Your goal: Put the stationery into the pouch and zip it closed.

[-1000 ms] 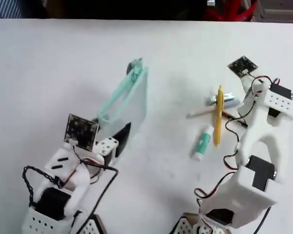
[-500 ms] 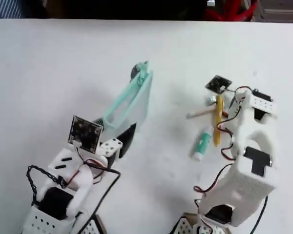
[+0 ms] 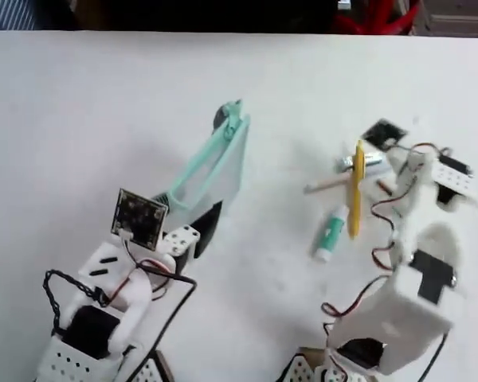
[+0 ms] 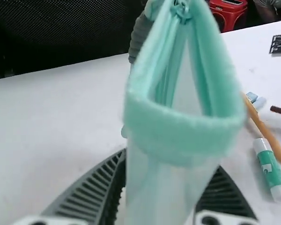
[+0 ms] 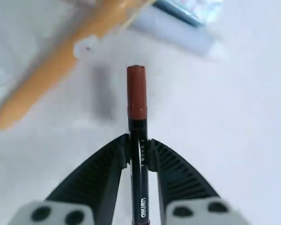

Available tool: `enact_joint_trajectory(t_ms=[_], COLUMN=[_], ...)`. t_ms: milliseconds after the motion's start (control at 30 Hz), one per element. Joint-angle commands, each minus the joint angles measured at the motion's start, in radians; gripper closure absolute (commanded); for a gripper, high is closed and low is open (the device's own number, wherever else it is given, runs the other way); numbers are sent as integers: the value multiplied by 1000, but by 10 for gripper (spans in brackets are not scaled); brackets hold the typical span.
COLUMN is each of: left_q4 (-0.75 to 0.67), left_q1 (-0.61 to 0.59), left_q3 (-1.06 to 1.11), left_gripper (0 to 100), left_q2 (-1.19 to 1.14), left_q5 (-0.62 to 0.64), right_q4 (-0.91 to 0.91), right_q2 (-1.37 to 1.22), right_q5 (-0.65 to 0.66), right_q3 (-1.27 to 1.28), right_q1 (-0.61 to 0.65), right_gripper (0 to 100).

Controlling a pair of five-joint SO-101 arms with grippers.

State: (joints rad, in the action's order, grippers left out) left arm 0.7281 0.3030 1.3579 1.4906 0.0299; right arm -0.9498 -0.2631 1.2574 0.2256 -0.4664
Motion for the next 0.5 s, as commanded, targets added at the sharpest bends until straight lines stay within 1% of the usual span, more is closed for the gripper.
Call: enact_joint_trajectory(t_ms=[0,67,100,167,300,367,467], left_q4=[-20,-20,-20,-20,-20,-20,-20], left_q1=[13,13,13,13,13,8,7], left_q3=[-9,-9,-9,-9,-9,-9,-9], left_gripper=[778,778,778,778,778,778,778], left_q2=[10,10,10,10,10,10,10], left_q5=[9,9,9,9,9,9,9], right_q4=[-84,-136,-151,-159,-165,-203,-306], right_q2=[202,271,303,366,536,644,811], right_q5=[0,-5,-34,-149,-423,-545,-657], right_q3=[-25,-23,-25,-29,-48,-64,-104], right_q1=[-50,-44,-41,-16,45,85,202], right_gripper=[979,979,979,979,979,979,980])
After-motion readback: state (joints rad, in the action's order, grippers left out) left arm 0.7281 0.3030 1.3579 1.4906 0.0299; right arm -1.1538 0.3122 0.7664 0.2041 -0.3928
